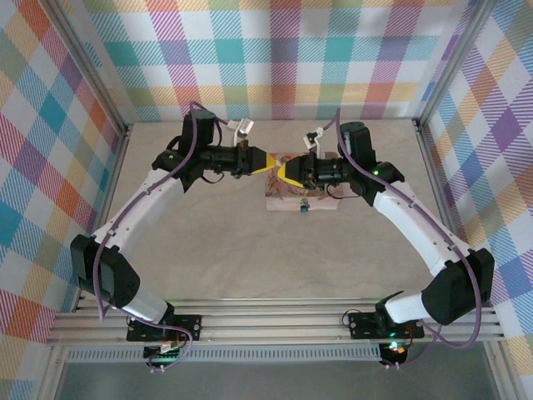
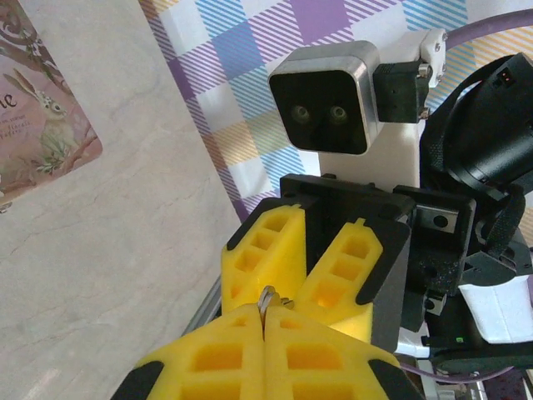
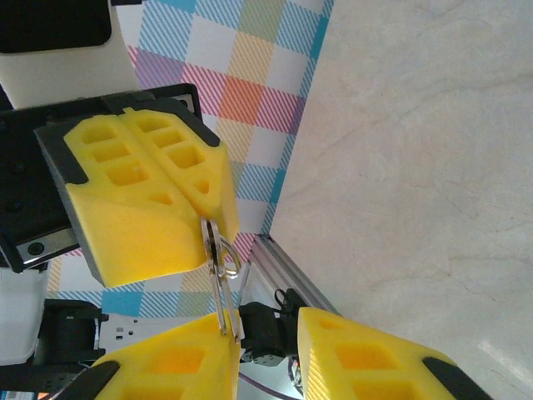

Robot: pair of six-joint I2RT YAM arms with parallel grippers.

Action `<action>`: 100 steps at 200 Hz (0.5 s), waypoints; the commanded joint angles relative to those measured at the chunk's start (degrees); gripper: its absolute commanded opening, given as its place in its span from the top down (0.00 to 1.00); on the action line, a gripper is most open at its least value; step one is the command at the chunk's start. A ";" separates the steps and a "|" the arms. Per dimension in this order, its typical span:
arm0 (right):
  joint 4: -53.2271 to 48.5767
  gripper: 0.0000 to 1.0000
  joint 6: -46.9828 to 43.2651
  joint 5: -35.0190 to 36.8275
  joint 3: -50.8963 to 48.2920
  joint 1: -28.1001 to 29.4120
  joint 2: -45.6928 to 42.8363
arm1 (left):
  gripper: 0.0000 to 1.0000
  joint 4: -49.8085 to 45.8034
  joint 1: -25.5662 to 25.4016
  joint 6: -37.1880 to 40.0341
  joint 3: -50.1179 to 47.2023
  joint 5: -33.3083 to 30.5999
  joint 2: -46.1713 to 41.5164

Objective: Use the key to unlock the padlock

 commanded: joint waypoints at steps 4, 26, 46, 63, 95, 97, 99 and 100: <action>4.59 0.75 2.03 0.44 -0.08 -0.04 -0.74 | 1.00 -2.21 0.54 2.55 -0.40 3.35 -0.60; 5.83 0.76 3.21 0.39 -0.25 -0.05 -0.51 | 1.00 -3.26 0.50 3.49 -0.42 3.56 -0.60; 7.17 0.75 4.35 0.76 -0.51 -0.09 -0.38 | 1.00 -3.62 0.50 3.93 -0.57 4.00 -0.47; 7.95 0.75 5.09 1.15 -0.51 -0.06 -0.24 | 1.00 -4.77 0.55 4.93 -0.50 4.24 -0.42; 8.33 0.76 5.56 3.12 -0.60 -0.04 -0.31 | 1.00 -5.46 0.52 5.95 -1.20 4.93 -0.42; 8.29 0.77 5.63 3.15 -0.60 -0.05 -0.30 | 1.00 -5.42 0.53 5.89 -1.23 4.87 -0.49; 8.22 0.77 5.64 3.16 -0.60 -0.05 -0.23 | 1.00 -5.41 0.51 5.95 -1.22 4.86 -0.51; 8.20 0.78 5.65 3.16 -0.60 -0.05 -0.22 | 1.00 -5.37 0.55 5.96 -1.26 4.86 -0.47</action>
